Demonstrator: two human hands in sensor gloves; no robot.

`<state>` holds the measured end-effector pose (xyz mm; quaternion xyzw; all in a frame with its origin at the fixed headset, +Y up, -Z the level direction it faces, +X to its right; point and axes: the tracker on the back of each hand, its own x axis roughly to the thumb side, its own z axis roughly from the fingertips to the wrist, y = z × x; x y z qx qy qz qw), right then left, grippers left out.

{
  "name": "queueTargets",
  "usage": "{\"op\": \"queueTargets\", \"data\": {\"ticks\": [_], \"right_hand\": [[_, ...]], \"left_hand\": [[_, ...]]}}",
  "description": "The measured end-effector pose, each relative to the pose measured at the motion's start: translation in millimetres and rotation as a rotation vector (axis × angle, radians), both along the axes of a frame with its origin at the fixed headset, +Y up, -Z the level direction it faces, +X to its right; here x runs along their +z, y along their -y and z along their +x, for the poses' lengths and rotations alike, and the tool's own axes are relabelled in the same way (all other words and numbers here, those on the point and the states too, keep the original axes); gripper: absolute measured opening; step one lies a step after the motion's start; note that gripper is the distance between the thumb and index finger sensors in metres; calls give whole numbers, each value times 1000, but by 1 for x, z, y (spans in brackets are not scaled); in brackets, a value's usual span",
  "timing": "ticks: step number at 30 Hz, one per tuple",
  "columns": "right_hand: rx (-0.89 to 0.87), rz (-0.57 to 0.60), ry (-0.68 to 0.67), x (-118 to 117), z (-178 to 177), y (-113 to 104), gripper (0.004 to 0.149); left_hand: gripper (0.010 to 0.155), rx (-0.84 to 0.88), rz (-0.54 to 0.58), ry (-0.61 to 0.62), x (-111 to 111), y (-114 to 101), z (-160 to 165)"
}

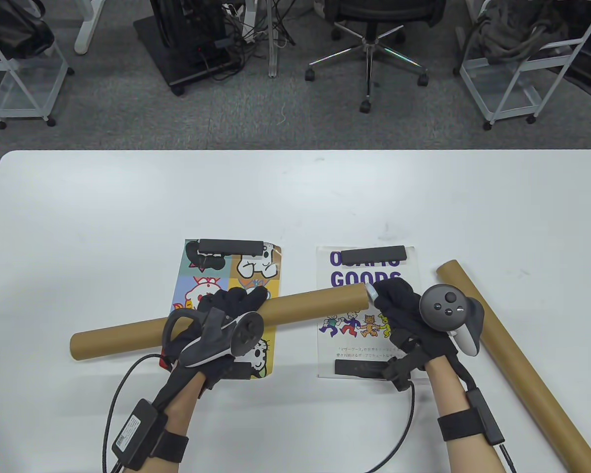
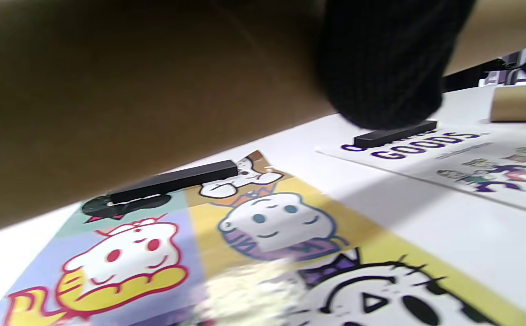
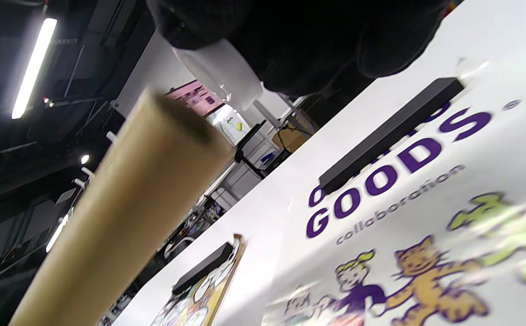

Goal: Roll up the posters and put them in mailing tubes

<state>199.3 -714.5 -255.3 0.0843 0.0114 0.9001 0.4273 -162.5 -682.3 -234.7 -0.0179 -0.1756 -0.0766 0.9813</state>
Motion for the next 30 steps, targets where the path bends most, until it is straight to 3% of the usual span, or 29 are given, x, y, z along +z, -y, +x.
{"op": "queueTargets", "data": {"ticks": [5,14,21,30], "right_hand": [[-105,-50,39,-3,22,5,40],[-56,-37,-6,-2,10,4,40],[-67,-43,-13,0,8,3,40],[-71,-49,-16,0,9,4,39]], "left_hand": [[82,0,6,-30,-3,-1,-11],[82,-2,0,-32,-3,-1,-11],[82,10,-14,-181,-10,0,-28],[83,106,-50,-431,-22,7,-77]]}}
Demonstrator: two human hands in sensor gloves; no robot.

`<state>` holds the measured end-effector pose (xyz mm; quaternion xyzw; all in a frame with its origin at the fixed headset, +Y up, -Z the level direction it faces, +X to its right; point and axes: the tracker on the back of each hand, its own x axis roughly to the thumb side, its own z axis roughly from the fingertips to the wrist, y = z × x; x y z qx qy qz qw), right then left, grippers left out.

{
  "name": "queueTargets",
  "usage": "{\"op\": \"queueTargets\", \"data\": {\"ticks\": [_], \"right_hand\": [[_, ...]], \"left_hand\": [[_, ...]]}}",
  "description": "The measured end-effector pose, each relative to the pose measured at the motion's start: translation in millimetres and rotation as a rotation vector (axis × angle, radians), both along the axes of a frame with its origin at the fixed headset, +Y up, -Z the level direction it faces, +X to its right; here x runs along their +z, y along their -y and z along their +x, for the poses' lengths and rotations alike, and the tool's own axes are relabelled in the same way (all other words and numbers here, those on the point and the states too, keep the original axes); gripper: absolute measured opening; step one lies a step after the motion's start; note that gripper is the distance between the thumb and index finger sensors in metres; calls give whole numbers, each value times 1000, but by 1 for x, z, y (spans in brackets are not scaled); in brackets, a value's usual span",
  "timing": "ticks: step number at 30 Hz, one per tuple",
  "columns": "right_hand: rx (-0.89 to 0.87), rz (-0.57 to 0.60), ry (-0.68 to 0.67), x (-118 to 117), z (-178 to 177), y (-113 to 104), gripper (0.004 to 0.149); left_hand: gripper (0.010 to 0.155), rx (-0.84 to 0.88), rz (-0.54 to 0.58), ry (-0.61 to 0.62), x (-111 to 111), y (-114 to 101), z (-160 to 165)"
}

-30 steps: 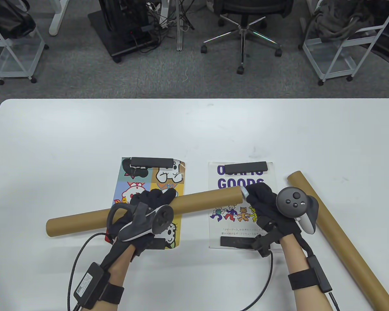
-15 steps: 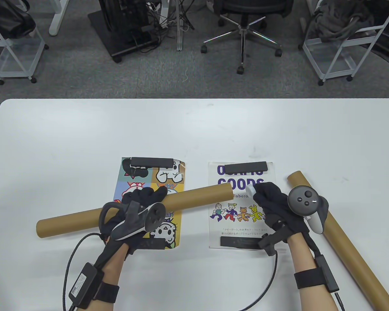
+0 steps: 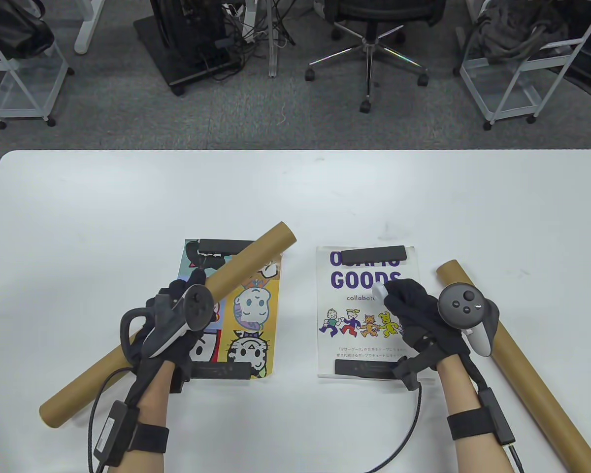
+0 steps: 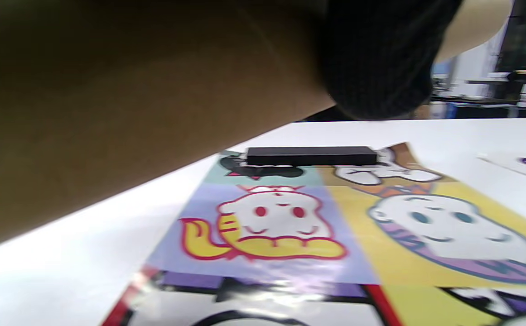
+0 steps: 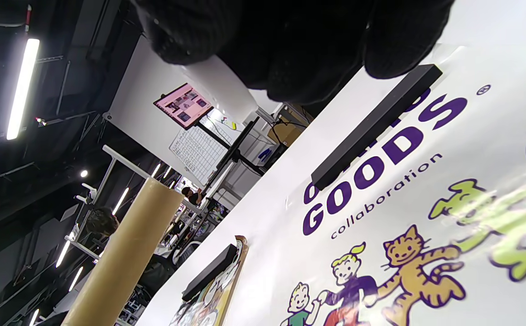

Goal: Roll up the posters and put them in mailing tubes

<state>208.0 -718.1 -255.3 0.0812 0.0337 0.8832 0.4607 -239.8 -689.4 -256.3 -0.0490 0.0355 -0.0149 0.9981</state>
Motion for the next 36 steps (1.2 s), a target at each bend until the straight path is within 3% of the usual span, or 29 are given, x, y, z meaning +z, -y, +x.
{"op": "queueTargets", "data": {"ticks": [6,15,23,36], "right_hand": [[31,11,-8,1,-3,-1,39],[53,-3,-29,1,-7,0,39],[56,-5,-21,0,-7,1,39],[47,-18,-22,0,-6,2,39]], "left_hand": [[83,129,-65,-211,-4,8,-38],[84,42,-107,-389,-5,20,-60],[84,49,-255,-448,-7,30,-67],[85,53,-336,-441,-8,53,-76]]}}
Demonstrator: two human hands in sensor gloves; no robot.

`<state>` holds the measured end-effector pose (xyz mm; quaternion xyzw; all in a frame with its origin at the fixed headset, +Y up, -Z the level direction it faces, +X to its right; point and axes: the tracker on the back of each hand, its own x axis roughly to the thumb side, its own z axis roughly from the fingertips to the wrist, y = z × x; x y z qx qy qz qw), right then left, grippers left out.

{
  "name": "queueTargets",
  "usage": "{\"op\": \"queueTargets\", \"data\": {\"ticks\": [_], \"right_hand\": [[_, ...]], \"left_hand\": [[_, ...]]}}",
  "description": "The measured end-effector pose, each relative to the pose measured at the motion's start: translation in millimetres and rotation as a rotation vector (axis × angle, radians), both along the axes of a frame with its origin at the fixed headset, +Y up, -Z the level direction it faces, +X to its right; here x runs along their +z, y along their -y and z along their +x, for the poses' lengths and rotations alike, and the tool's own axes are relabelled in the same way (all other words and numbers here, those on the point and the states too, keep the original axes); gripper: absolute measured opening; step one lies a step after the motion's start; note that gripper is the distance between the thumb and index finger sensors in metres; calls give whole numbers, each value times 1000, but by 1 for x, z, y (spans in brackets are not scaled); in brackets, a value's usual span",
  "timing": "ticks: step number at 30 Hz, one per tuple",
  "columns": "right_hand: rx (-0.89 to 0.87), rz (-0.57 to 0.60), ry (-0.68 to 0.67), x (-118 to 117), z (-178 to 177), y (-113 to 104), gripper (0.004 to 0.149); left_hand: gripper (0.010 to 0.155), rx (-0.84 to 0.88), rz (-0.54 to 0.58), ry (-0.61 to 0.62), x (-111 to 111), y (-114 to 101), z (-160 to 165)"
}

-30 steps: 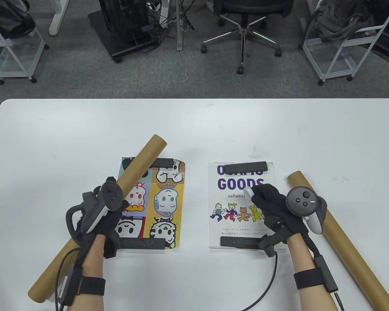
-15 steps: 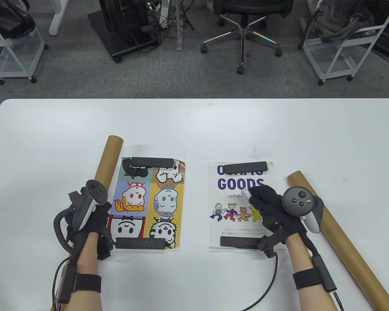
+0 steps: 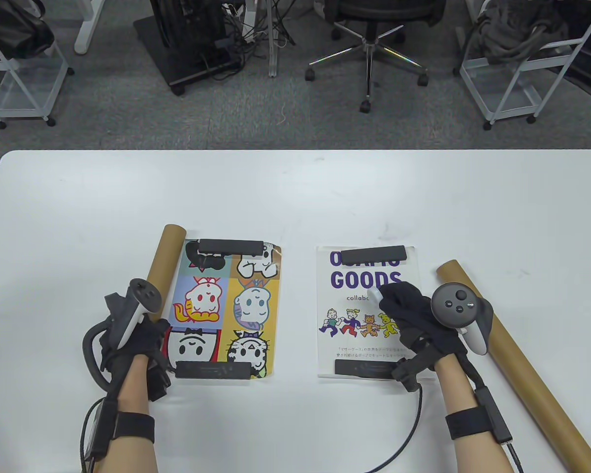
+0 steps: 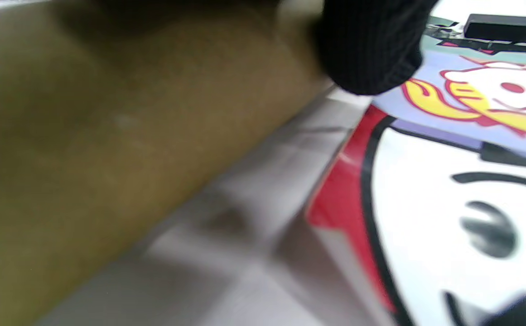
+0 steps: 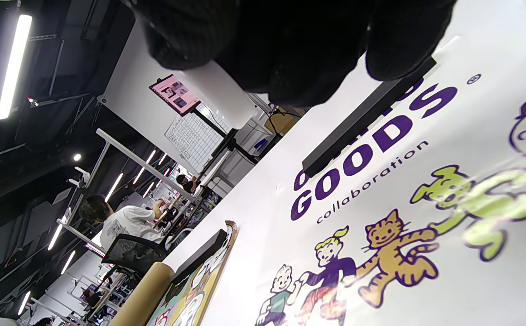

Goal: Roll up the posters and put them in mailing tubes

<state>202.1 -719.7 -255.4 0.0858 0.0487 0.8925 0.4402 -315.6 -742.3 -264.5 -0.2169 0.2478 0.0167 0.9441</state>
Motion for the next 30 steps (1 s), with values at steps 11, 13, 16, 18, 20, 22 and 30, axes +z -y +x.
{"op": "queueTargets", "data": {"ticks": [11,13,16,18,20,22,30], "right_hand": [[7,1,-7,-1,-1,0,39],[11,0,-9,-1,-1,0,39],[13,0,-10,-1,-2,0,39],[17,-1,-12,-1,-2,0,39],[15,-1,-12,-1,-2,0,39],[14,2,-11,0,-2,0,39],[14,-4,-12,0,-2,1,39]], "left_hand": [[93,1,-5,-3,0,-10,3],[91,-6,44,15,1,-20,7],[84,-33,90,62,3,-33,15],[84,-50,122,103,5,-42,22],[82,-27,142,137,7,-46,27],[82,11,173,196,8,-48,32],[78,20,363,409,11,-51,56]]}}
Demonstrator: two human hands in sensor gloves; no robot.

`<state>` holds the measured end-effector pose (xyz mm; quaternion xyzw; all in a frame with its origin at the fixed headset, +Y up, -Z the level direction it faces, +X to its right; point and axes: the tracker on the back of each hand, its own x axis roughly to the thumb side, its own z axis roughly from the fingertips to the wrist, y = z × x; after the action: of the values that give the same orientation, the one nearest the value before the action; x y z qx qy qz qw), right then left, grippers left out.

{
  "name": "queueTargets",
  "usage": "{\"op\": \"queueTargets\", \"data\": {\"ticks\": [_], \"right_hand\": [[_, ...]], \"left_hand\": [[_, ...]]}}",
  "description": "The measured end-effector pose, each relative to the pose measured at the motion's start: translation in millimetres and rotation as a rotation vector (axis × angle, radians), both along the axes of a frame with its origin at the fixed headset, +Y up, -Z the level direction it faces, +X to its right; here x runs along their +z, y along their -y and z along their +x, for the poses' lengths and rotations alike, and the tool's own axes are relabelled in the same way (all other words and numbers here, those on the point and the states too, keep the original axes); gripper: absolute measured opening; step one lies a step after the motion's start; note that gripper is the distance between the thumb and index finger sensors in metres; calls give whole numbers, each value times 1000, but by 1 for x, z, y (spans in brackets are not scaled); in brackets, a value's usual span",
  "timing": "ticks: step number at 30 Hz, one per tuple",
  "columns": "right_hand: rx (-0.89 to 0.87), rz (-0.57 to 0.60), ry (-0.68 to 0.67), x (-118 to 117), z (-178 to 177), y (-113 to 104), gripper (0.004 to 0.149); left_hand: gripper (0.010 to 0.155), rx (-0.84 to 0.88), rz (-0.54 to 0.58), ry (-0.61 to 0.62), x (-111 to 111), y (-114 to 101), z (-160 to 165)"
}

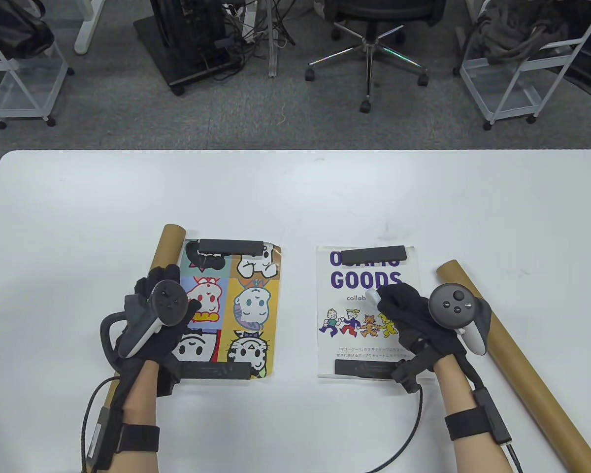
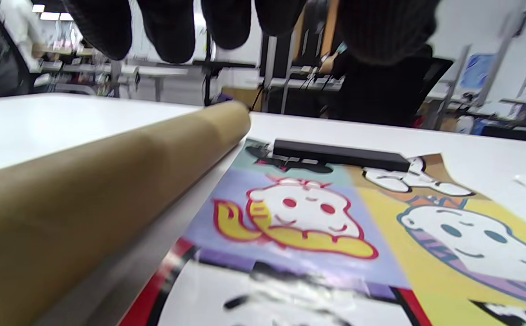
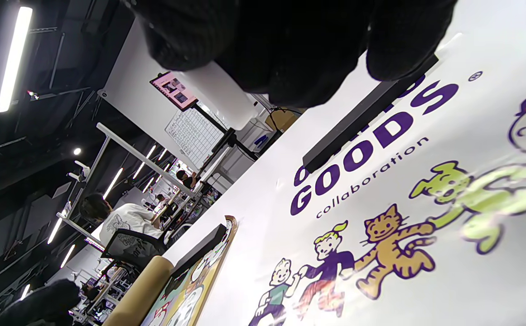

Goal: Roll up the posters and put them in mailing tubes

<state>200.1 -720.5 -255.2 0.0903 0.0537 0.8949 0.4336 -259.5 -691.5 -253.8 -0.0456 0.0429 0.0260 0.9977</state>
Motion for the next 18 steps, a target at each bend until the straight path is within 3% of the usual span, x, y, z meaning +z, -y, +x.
{"op": "queueTargets", "data": {"ticks": [11,18], "right_hand": [[23,-15,8,2,-5,2,39],[61,-20,82,8,-1,-14,39]], "left_hand": [[82,-36,-14,36,0,0,6],[81,-46,-7,43,0,-1,6]]}}
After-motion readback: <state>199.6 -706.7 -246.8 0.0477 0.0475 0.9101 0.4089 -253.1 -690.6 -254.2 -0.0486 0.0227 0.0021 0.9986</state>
